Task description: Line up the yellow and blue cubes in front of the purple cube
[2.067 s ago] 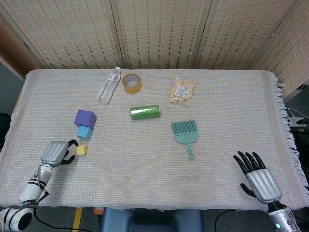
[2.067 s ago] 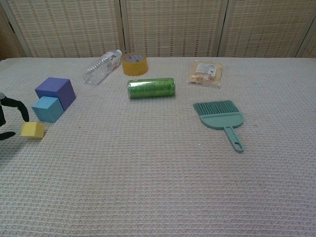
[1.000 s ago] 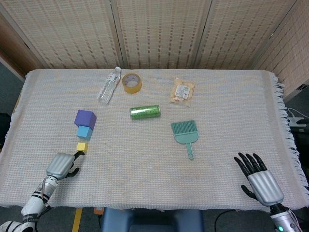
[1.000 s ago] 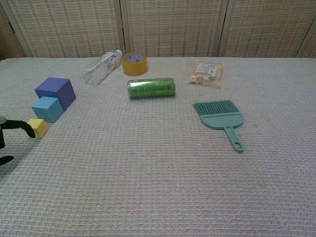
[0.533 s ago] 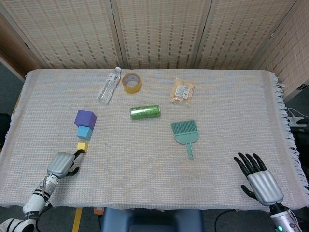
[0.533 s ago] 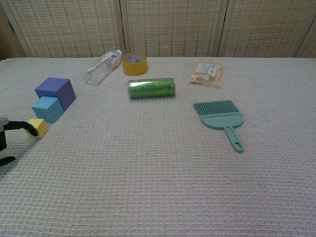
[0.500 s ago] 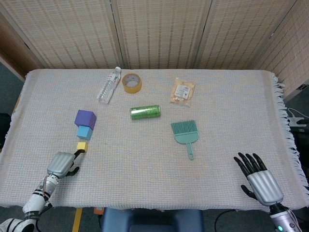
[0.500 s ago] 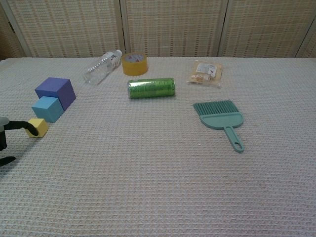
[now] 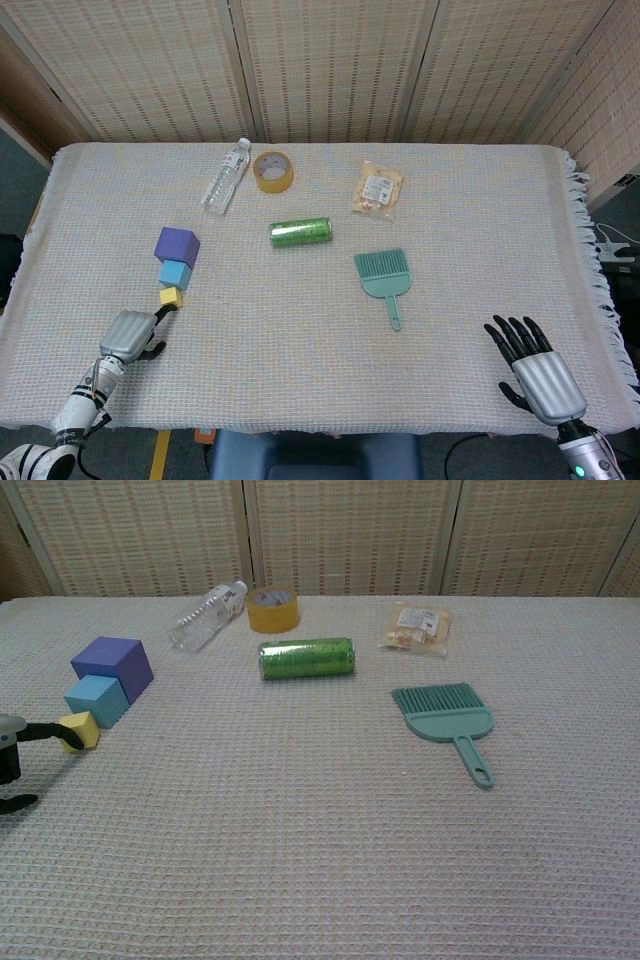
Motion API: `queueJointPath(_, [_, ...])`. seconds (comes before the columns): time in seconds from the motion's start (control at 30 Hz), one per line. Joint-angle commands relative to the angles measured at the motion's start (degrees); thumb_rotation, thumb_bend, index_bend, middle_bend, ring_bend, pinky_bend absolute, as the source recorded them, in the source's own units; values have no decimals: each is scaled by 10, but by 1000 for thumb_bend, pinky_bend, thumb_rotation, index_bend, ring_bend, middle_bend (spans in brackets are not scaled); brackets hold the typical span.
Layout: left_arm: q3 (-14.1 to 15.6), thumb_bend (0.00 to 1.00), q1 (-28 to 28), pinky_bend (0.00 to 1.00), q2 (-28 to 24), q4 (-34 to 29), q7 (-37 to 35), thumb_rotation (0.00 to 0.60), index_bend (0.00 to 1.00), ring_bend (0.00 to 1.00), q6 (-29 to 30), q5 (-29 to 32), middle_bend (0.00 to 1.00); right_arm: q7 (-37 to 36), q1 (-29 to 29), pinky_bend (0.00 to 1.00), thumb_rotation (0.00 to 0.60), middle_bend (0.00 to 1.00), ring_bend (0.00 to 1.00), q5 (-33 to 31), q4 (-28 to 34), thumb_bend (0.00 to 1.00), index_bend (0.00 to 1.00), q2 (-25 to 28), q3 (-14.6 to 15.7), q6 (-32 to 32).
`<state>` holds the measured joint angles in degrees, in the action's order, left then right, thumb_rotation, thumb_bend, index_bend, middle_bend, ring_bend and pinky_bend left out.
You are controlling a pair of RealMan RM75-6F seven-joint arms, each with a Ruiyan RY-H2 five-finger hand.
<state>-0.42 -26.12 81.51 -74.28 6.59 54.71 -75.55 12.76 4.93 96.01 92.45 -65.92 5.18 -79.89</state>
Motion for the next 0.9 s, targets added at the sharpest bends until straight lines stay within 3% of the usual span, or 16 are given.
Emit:
queueJointPath(0.03, [-2, 385, -1, 1000, 1, 4, -2, 600, 193, 1000, -3, 3, 1000, 0, -1, 0, 600, 0, 0, -1, 0, 26, 0, 0, 0, -1])
queueJointPath(0.9, [-16, 384, -7, 1000, 19, 50, -33, 600, 216, 1000, -18, 19, 1000, 3, 0, 0, 600, 0, 0, -2, 0, 26, 0, -2, -1, 3])
